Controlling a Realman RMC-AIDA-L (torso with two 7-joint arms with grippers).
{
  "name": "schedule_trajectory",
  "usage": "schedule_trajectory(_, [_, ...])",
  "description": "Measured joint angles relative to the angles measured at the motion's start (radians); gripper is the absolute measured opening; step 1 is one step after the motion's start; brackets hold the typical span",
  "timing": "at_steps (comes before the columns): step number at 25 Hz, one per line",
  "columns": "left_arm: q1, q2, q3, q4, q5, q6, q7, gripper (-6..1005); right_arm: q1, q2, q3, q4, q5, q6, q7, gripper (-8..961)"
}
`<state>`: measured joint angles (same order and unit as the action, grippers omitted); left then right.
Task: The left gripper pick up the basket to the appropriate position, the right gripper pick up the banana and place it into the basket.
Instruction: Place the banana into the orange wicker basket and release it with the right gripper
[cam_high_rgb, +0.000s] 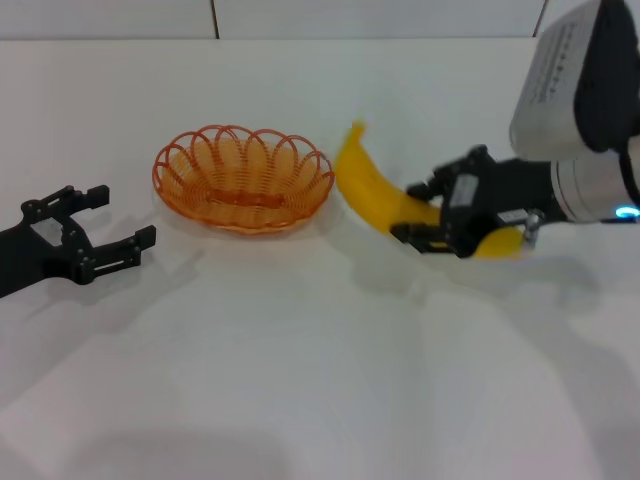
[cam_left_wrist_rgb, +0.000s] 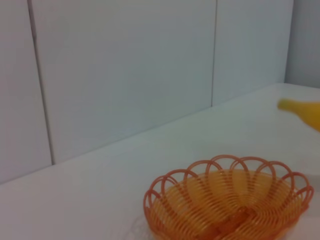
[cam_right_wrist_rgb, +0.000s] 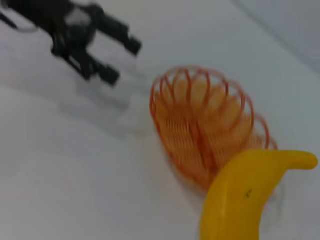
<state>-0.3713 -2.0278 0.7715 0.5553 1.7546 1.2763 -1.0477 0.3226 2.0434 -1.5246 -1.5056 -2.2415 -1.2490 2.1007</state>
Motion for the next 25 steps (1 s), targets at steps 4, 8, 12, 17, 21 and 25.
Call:
schedule_trajectory(4, [-0.001, 0.0, 0.0, 0.0, -0.003, 0.0, 0.0, 880, 0.009, 0.0, -0.007, 0.031, 0.149, 0.1, -0.163, 475])
schedule_trajectory(8, [-0.004, -0.001, 0.005, 0.0, -0.005, 0.0, 0.0, 880, 0.071, 0.0, -0.047, 0.159, 0.411, 0.233, -0.406, 480])
schedule_trajectory(12, [-0.012, -0.001, 0.009, -0.001, -0.005, 0.0, 0.0, 880, 0.174, -0.001, -0.058, 0.296, 0.502, 0.254, -0.496, 484])
schedule_trajectory(17, [-0.022, -0.002, 0.01, -0.002, -0.005, 0.001, -0.001, 880, 0.288, 0.002, -0.088, 0.464, 0.513, 0.33, -0.539, 490])
schedule_trajectory(21, [-0.027, -0.003, 0.009, -0.005, -0.005, 0.002, -0.001, 880, 0.354, 0.003, -0.178, 0.551, 0.516, 0.45, -0.545, 494])
schedule_trajectory(25, [-0.034, -0.003, 0.009, -0.015, -0.003, 0.003, -0.002, 880, 0.39, 0.003, -0.276, 0.594, 0.517, 0.551, -0.541, 499])
